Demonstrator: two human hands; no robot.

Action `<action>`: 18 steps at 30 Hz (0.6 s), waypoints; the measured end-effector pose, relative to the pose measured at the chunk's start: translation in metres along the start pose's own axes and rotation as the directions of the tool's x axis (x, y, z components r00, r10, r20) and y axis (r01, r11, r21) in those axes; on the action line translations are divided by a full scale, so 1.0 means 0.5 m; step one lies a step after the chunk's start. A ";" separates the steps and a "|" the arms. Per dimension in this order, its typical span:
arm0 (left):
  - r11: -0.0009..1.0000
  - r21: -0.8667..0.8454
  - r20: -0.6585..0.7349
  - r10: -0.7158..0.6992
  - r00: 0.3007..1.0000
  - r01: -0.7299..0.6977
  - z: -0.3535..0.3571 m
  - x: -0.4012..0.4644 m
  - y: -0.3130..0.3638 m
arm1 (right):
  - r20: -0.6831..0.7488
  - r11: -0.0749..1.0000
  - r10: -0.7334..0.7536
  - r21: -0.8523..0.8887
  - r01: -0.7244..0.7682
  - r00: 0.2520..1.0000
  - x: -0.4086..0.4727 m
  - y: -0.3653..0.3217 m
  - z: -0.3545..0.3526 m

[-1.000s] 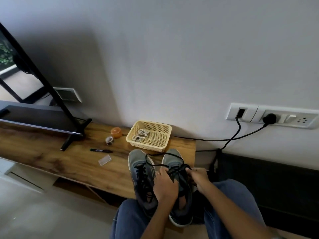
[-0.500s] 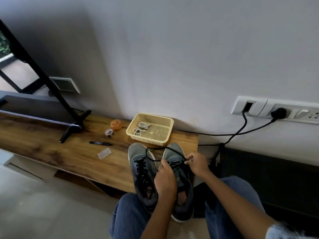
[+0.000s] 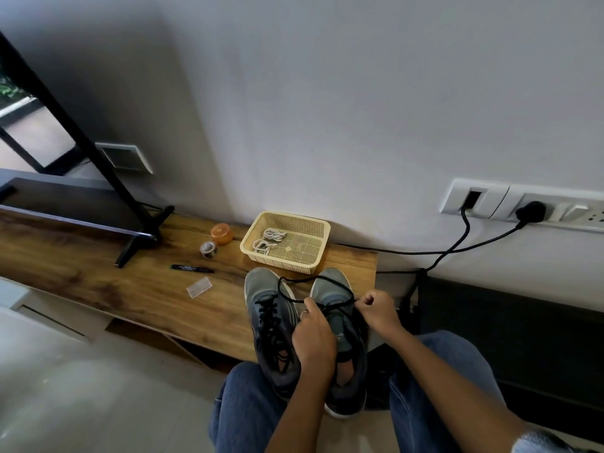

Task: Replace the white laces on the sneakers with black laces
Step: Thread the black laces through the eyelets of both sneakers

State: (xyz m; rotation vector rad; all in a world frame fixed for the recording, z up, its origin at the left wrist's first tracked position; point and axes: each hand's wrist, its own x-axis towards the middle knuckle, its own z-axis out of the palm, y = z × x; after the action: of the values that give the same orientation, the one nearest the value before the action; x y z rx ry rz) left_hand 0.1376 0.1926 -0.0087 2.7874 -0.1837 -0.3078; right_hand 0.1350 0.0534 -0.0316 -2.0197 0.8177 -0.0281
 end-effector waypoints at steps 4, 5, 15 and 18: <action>0.999 -0.038 0.033 -0.037 0.999 0.039 -0.008 -0.004 0.006 | -0.052 0.990 0.093 0.113 -0.086 0.994 -0.004 0.002 0.005; 0.997 -0.054 0.040 -0.048 0.998 0.050 -0.010 -0.005 0.008 | -0.063 0.985 0.114 0.136 -0.104 0.992 -0.003 0.002 0.007; 0.991 -0.100 0.030 -0.087 0.996 0.089 -0.016 -0.004 0.001 | -0.132 0.830 0.405 0.468 -0.303 0.905 0.005 0.013 0.016; 0.991 -0.103 0.021 -0.084 0.996 0.086 -0.017 -0.004 -0.001 | -0.114 0.789 0.447 0.518 -0.331 0.887 0.008 0.014 0.015</action>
State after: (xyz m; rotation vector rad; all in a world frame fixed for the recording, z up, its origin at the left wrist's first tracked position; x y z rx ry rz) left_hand 0.1377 0.1959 -0.0004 2.6949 -0.0514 -0.3513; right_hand 0.1372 0.0546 -0.0425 -1.3539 1.2338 -0.2163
